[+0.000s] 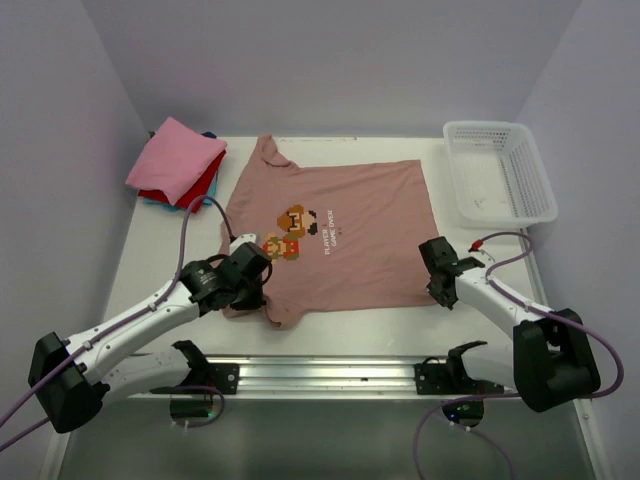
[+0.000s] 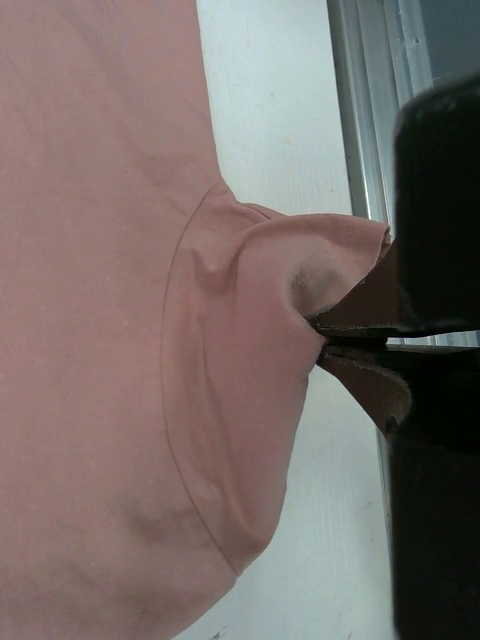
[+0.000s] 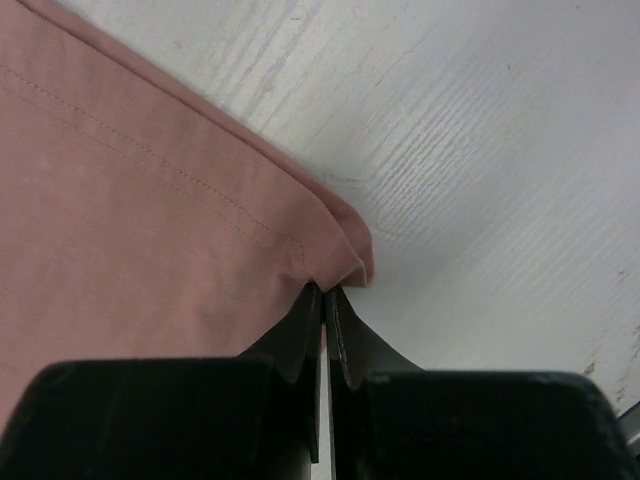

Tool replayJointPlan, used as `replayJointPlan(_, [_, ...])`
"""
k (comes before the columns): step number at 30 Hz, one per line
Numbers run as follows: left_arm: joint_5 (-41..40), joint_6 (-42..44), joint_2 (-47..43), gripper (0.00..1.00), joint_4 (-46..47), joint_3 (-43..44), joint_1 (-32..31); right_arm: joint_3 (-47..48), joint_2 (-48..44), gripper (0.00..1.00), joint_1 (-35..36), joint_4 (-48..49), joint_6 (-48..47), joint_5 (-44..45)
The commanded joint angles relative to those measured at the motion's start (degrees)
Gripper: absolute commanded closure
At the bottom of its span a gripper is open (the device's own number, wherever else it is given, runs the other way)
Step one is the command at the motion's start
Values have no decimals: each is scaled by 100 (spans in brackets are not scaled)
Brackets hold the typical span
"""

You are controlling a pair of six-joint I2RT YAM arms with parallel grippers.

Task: Fold and stack the t-shirts
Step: Fold the tshirt

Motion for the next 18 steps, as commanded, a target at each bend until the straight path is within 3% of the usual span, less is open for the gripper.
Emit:
replayJointPlan(1, [-227, 64, -95, 100, 161, -120, 71, 73, -169, 100, -32, 10, 52, 26])
replayJointPlan(10, [-781, 740, 333, 100, 1135, -103, 317, 433, -698, 100, -32, -140, -458, 219])
replayJointPlan(18, [-842, 1531, 1064, 100, 1708, 117, 1363, 1101, 346, 100, -84, 194, -924, 281])
